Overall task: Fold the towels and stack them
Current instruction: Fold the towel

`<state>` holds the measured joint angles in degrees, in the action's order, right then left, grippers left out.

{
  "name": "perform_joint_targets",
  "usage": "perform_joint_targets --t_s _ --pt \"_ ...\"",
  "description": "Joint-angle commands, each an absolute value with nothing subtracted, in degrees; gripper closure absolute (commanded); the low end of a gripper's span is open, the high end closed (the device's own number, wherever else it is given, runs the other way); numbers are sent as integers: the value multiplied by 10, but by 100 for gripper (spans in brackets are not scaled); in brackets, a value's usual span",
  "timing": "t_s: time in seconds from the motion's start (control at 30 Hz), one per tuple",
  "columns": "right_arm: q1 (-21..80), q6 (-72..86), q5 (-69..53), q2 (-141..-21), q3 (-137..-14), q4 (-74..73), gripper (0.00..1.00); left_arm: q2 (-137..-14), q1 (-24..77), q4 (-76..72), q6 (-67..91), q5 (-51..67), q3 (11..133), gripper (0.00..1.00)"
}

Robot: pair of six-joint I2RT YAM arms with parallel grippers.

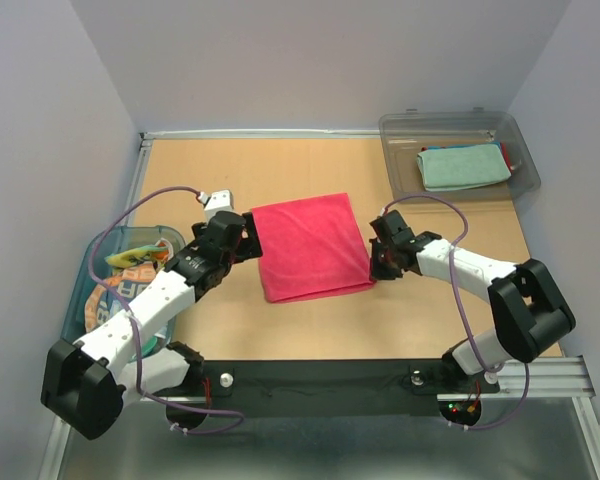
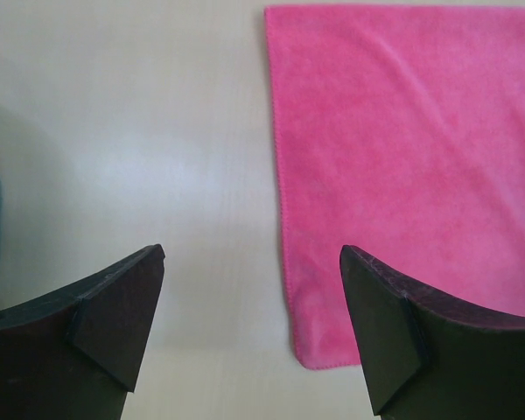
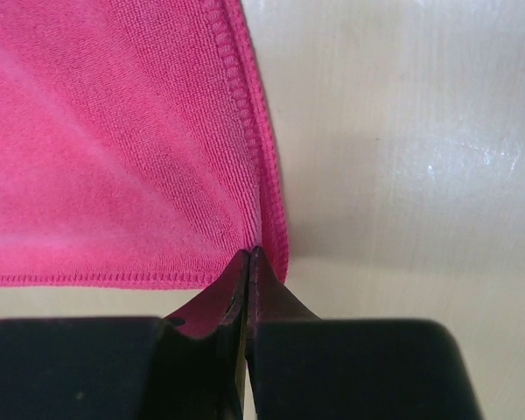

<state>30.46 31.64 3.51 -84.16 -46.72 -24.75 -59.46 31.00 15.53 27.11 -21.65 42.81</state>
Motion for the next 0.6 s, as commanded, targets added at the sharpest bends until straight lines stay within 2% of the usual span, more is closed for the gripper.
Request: perform_joint_targets --t_s 0.0,0.27,0.4,0.57 --pt "307 323 63 -842 -459 -247 99 -610 352 211 384 -163 425 7" --pt "307 320 74 -838 -450 -238 99 -626 419 174 482 -137 339 19" --pt "307 319 74 -834 -446 -237 99 -656 441 167 490 -149 344 20" --pt "307 316 72 -824 -446 -238 99 -687 458 157 503 -140 352 29"
